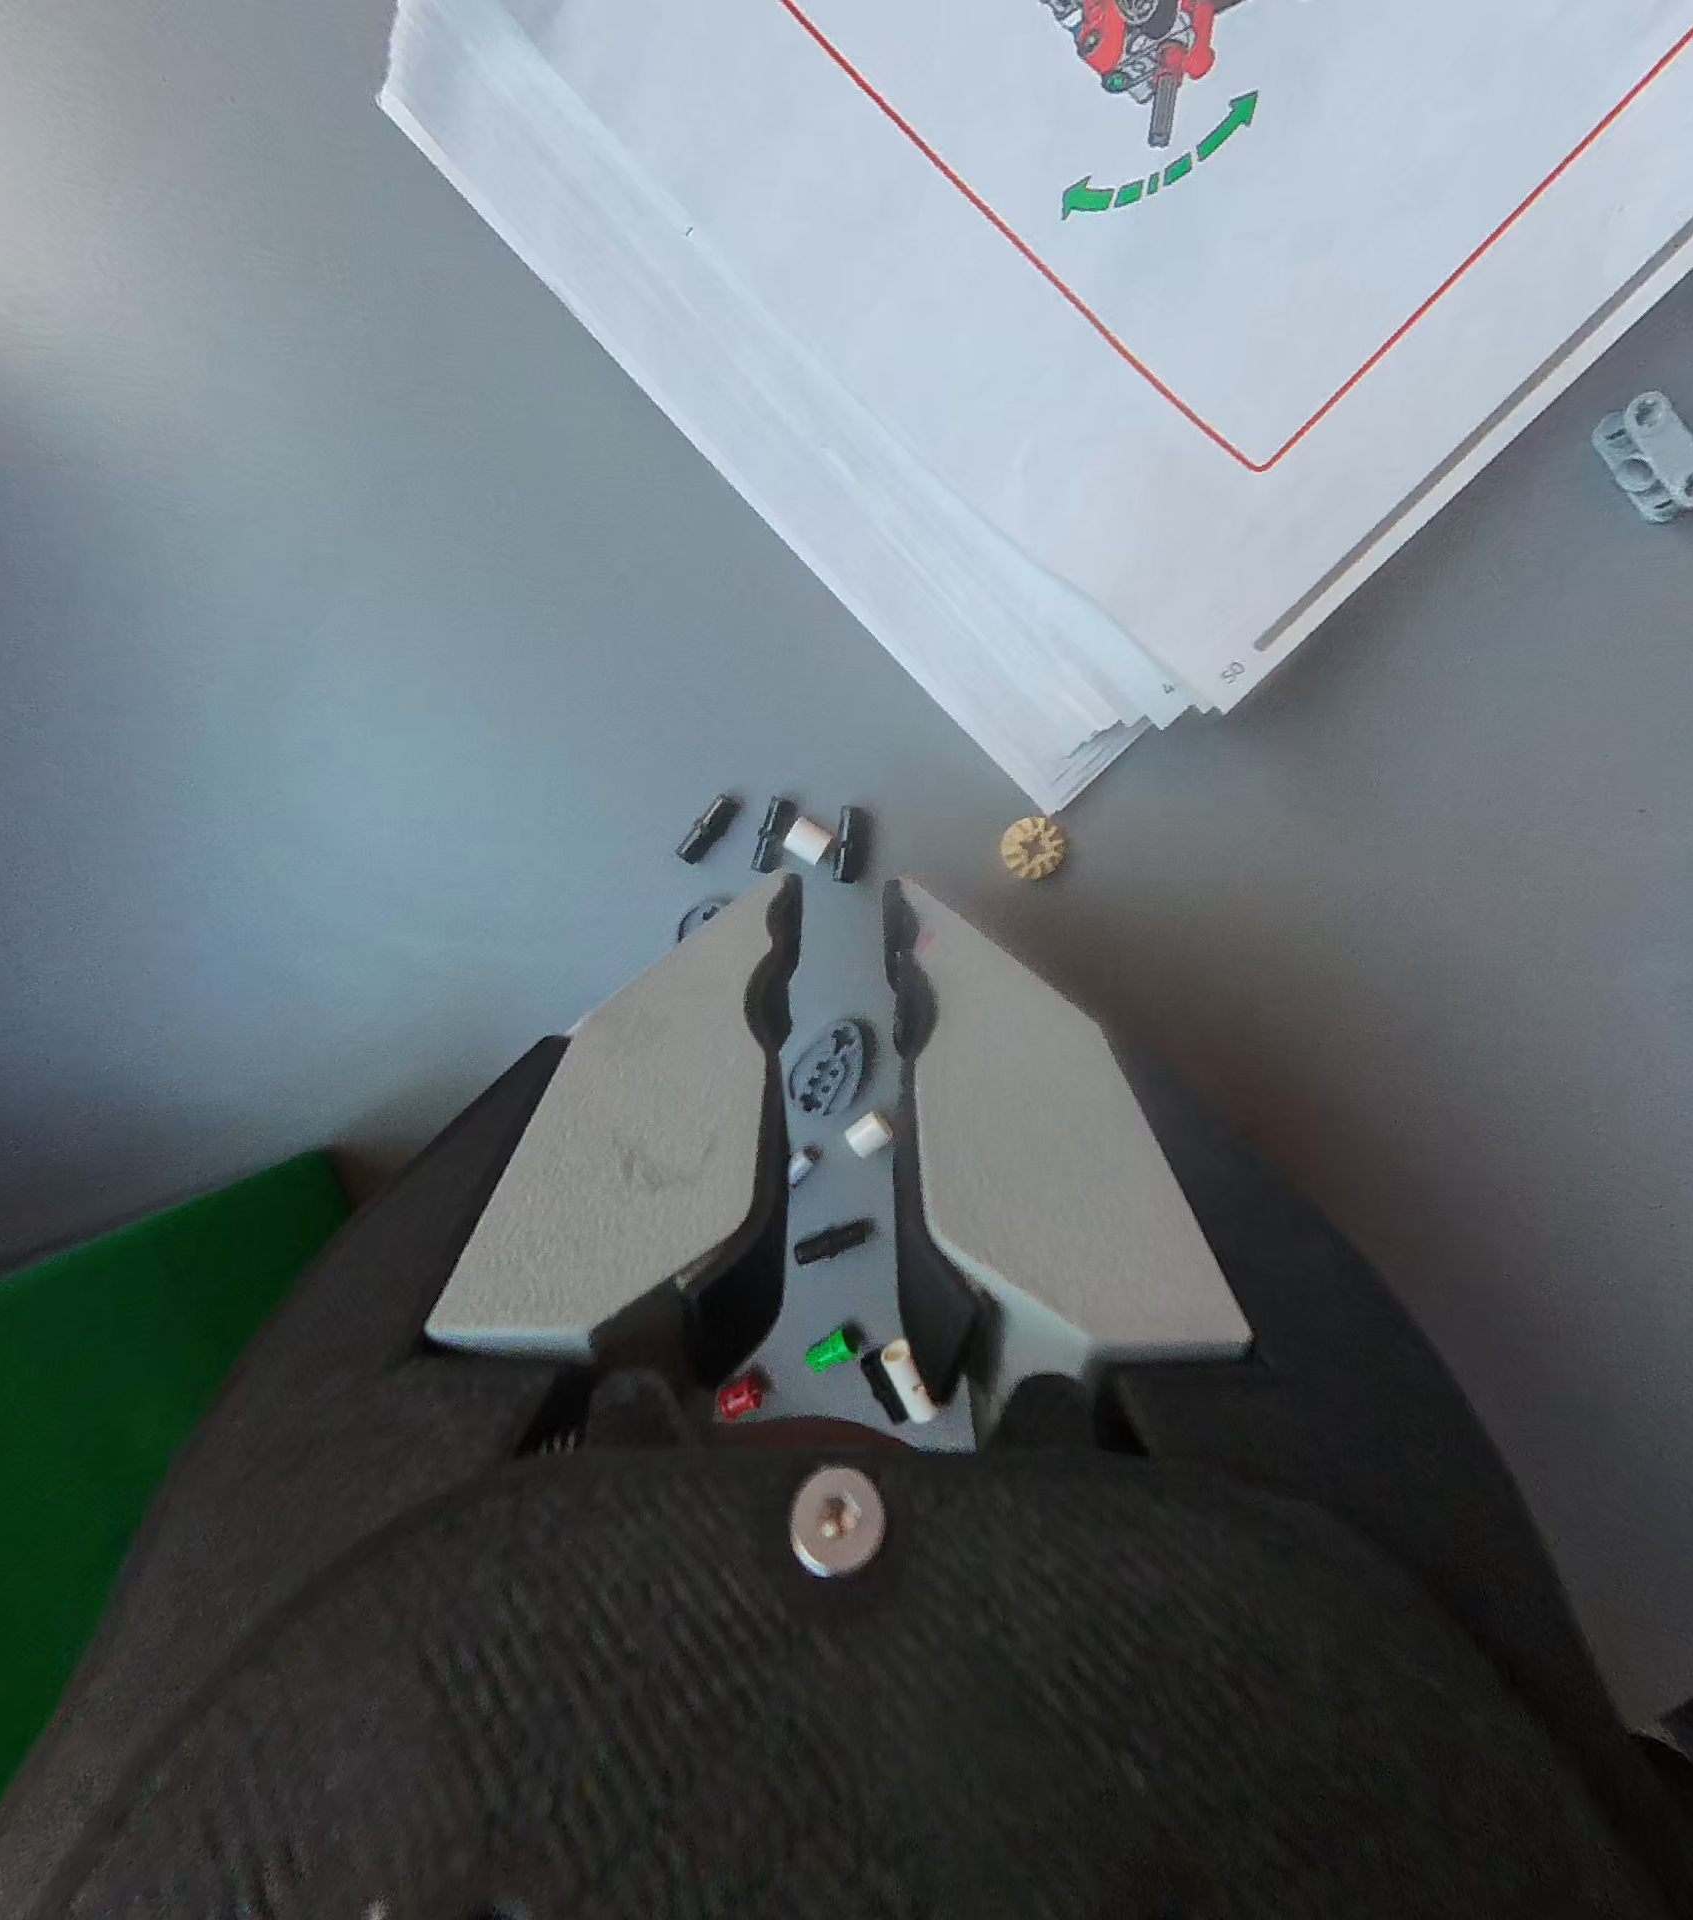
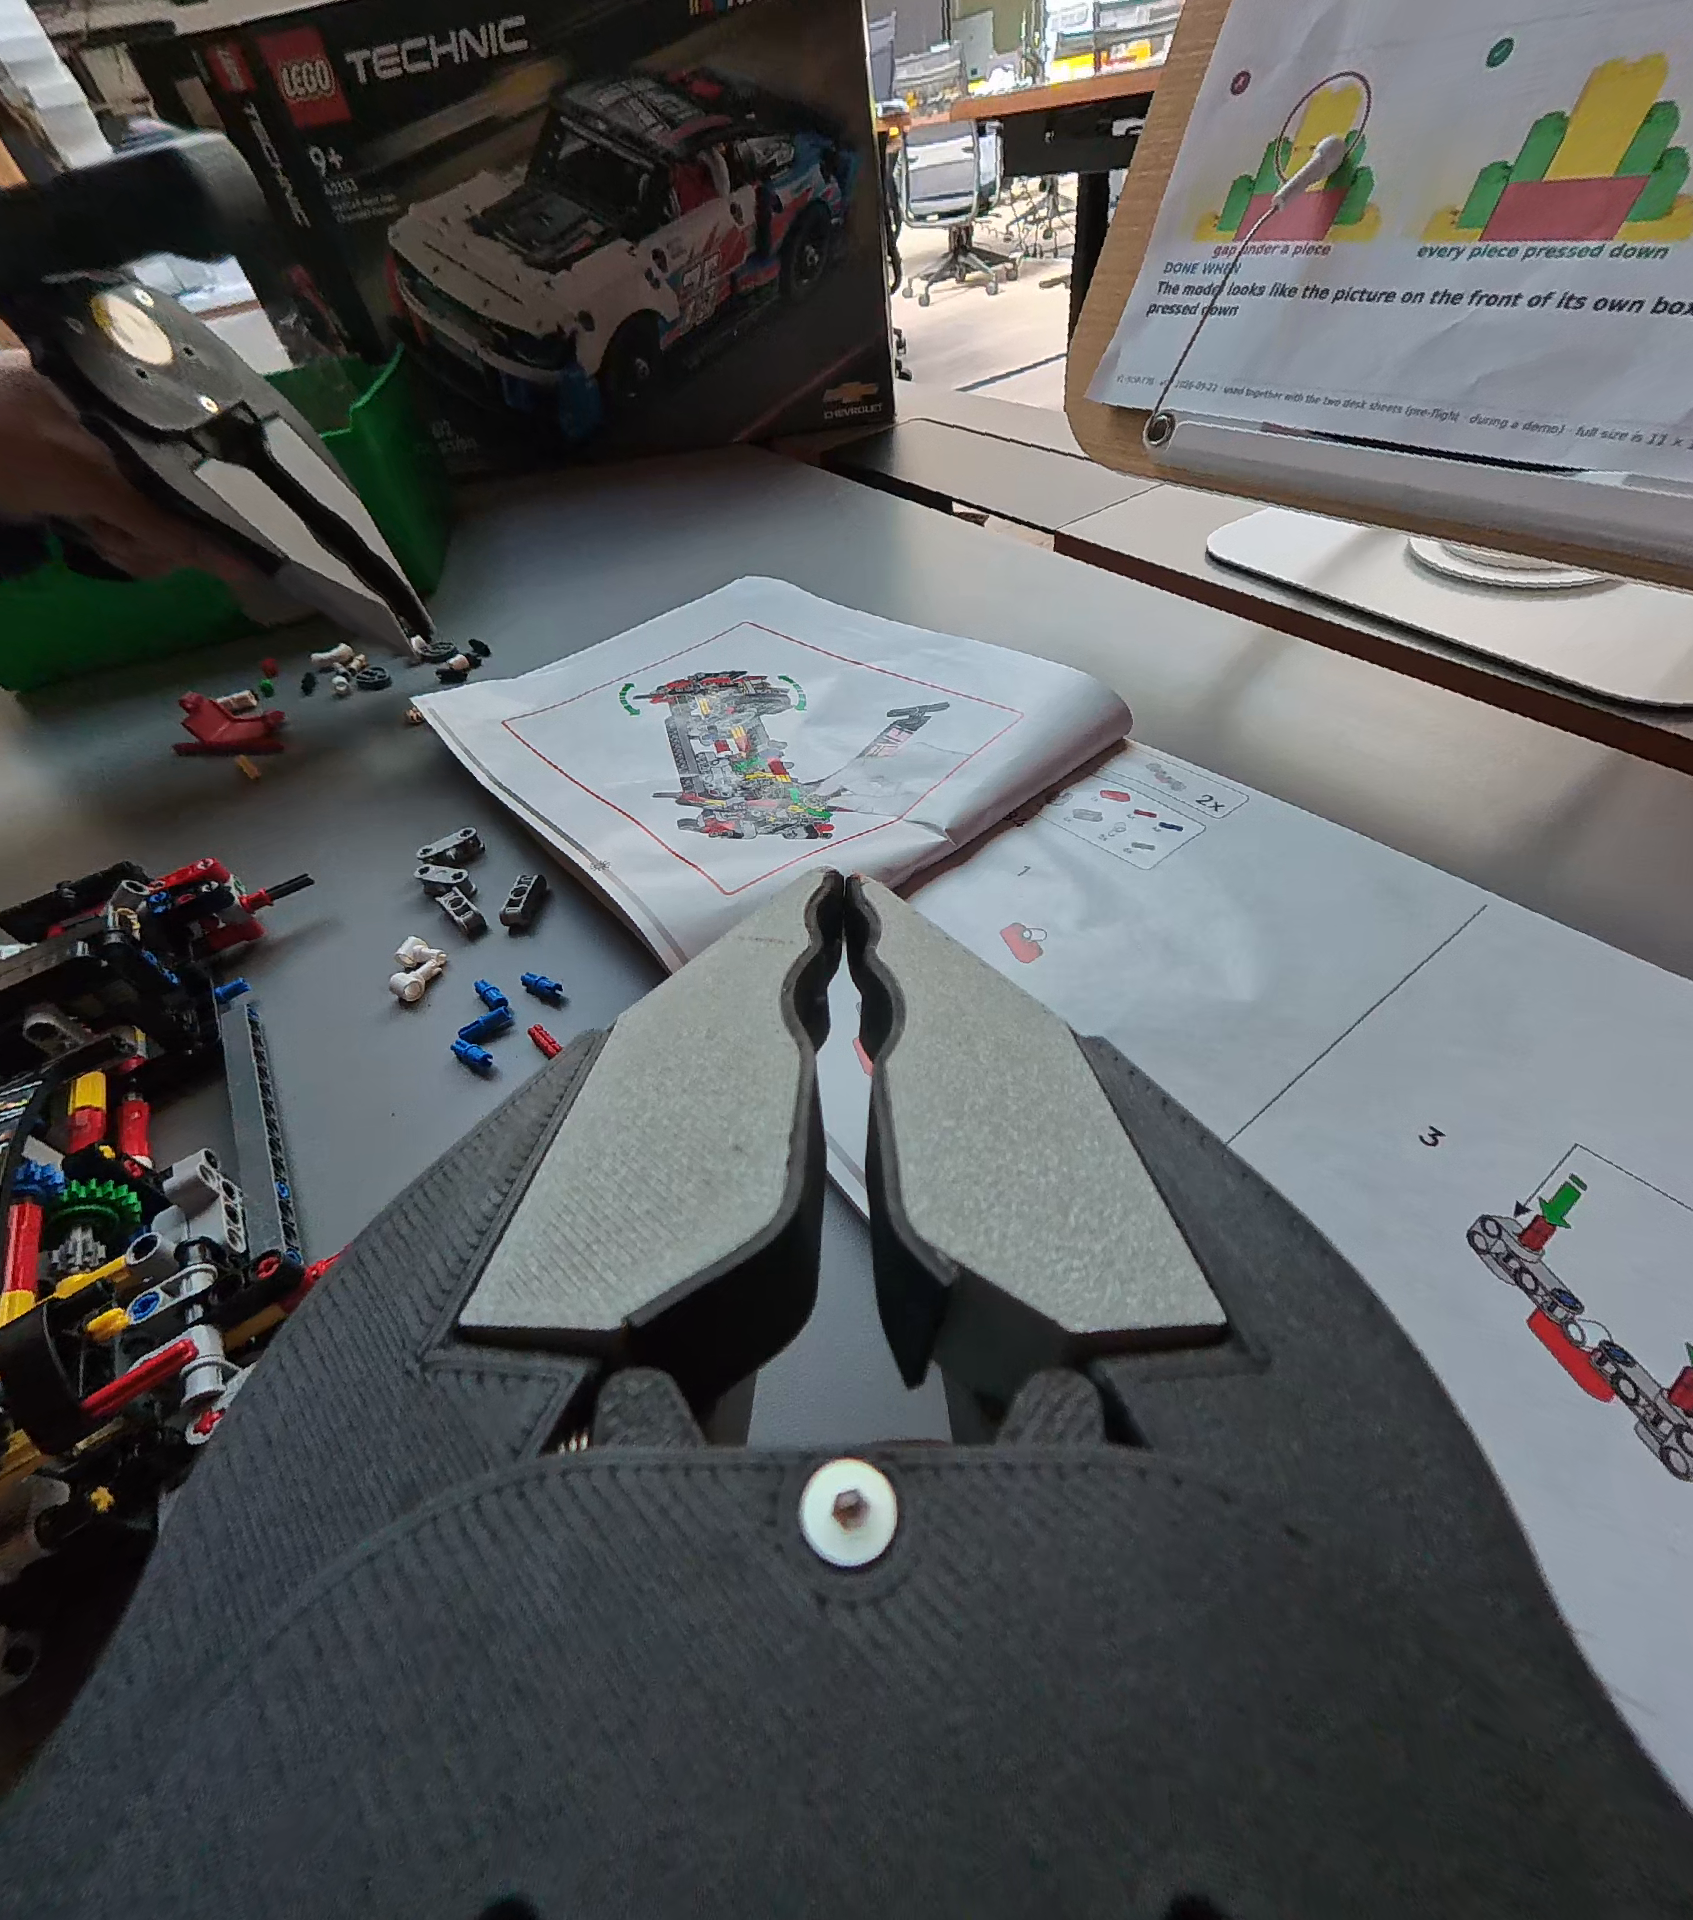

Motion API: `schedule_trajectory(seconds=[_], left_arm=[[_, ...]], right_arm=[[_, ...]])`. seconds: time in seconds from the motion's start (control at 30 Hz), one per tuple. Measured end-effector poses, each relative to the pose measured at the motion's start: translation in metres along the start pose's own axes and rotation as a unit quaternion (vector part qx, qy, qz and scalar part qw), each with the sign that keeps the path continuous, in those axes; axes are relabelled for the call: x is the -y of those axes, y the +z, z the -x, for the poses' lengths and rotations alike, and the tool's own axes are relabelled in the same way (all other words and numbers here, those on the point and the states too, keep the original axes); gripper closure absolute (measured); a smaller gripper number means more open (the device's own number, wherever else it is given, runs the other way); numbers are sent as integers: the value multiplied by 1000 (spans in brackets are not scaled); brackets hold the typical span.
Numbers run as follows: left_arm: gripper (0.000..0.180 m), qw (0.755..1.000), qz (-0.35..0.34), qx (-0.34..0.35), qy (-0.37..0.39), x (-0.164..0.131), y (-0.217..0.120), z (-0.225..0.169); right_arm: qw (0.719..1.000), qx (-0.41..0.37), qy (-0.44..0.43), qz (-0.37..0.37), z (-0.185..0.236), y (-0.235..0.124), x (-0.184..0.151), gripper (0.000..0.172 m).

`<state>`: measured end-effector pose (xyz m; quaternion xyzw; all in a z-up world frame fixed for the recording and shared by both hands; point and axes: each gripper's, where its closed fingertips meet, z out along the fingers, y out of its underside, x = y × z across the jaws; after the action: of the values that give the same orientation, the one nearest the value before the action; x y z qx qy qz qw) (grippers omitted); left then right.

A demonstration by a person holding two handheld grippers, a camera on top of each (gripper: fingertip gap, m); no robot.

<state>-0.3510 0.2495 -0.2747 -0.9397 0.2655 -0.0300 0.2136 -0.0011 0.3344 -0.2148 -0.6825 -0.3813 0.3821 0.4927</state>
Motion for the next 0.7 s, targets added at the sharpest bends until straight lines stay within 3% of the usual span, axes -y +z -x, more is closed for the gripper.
schedule_trajectory(seconds=[0.3,0.7], left_arm=[[169,1000,9,5,25,-3,-6,3],[168,998,37,-9,54,-5,13,2]], right_arm=[[1000,1,1,1,0,1,0,172],[1000,1,1,0,0,0,0,172]])
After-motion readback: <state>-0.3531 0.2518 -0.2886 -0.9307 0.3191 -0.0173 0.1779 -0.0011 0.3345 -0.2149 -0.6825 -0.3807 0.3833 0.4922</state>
